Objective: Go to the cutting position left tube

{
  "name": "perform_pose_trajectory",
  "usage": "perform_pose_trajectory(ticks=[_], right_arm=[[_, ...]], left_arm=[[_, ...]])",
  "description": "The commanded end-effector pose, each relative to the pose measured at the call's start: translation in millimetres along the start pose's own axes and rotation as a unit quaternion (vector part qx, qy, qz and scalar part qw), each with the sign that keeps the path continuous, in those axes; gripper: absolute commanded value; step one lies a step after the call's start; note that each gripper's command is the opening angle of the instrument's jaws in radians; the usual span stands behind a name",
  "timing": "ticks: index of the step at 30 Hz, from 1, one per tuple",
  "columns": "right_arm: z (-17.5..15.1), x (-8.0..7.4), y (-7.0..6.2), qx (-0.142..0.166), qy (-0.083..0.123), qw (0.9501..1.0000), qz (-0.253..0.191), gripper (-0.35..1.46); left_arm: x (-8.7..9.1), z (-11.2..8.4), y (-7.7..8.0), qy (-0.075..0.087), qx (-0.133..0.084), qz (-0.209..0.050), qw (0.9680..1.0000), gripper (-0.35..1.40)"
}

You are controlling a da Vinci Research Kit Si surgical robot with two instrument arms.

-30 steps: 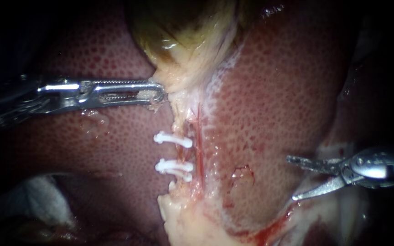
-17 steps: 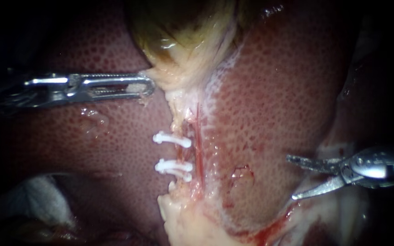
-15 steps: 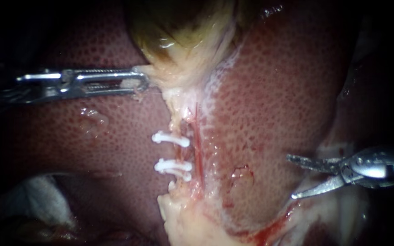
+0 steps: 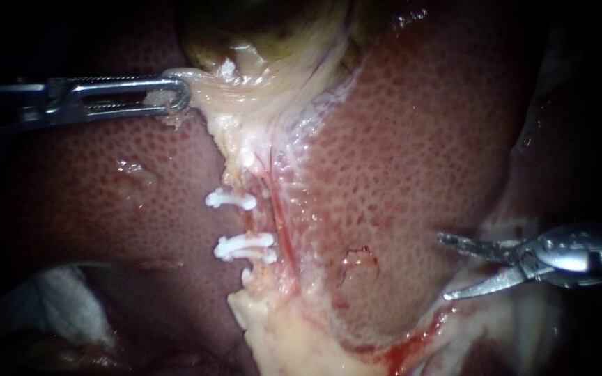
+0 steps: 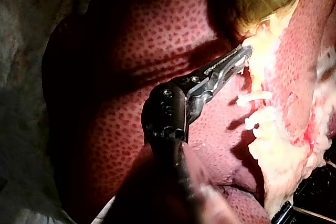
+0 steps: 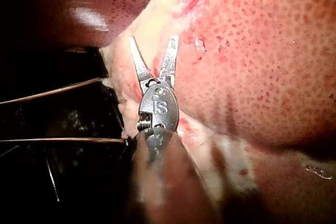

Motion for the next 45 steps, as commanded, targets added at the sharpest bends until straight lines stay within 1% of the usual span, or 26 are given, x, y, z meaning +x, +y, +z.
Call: perform_pose_trajectory(ticks=[1,5,9,12,13,14,15,19,22,25,27,30,32,36,40,44,45], right_arm=[[0.1,0.0,0.1,0.0,0.0,1.0,0.005,1.41],[0.9,0.2,0.5,-0.002,-0.002,0.9996,0.026,1.41],[3.0,0.7,1.5,-0.006,-0.011,0.9991,0.041,1.4],[4.6,0.9,2.2,-0.007,-0.03,0.9983,0.051,1.36],[5.3,0.8,2.4,-0.007,-0.039,0.9976,0.056,1.35],[6.2,0.7,2.6,-0.008,-0.049,0.9966,0.065,1.33],[6.8,0.5,2.8,-0.006,-0.055,0.9962,0.068,1.31],[10.1,-0.2,3.5,0.004,-0.059,0.9944,0.088,1.31],[13.1,-1.0,4.1,0.005,-0.077,0.992,0.1,1.31],[16.0,-1.9,4.9,0.004,-0.091,0.9882,0.124,1.3],[17.8,-2.4,5.7,0.005,-0.092,0.9863,0.137,1.3],[19.8,-2.7,7.0,0.008,-0.091,0.9848,0.148,1.3],[20.6,-2.6,7.8,0.007,-0.09,0.9839,0.154,1.3],[22.1,-2.4,9.3,0.007,-0.089,0.9801,0.177,1.3],[23.2,-2.4,10.2,0.005,-0.091,0.9776,0.19,1.3],[23.9,-2.9,10.6,0.005,-0.097,0.9742,0.204,1.3],[24.1,-3.0,10.7,0.006,-0.097,0.9742,0.204,1.3]], left_arm=[[0.0,0.0,0.0,0.0,0.0,0.001,1.0,-0.35],[-0.1,0.0,0.0,0.0,0.001,0.001,1.0,-0.35],[-0.3,0.1,0.2,0.001,0.002,0.001,1.0,-0.35],[-0.4,0.3,0.3,0.002,0.003,0.001,1.0,-0.35],[-0.5,0.4,0.4,0.002,0.003,0.001,1.0,-0.35],[-0.5,0.5,0.4,0.002,0.004,0.001,1.0,-0.35],[-0.5,0.5,0.4,0.002,0.004,0.001,1.0,-0.35],[-0.6,0.8,0.5,0.003,0.005,0.001,1.0,-0.35],[-0.6,0.8,0.6,0.003,0.005,0.001,1.0,-0.35],[-0.6,0.9,0.8,0.003,0.006,0.001,1.0,-0.35],[-0.7,0.9,0.9,0.004,0.006,0.001,1.0,-0.35],[-0.7,0.9,0.9,0.004,0.006,0.002,1.0,-0.35],[-0.8,0.9,0.9,0.003,0.005,0.002,1.0,-0.35],[-0.8,0.9,1.1,0.003,0.005,0.002,1.0,-0.35],[-0.8,0.9,1.2,0.003,0.004,0.001,1.0,-0.35],[-0.9,1.0,1.2,0.003,0.005,0.002,1.0,-0.35],[-0.9,1.0,1.2,0.003,0.005,0.002,1.0,-0.35]])
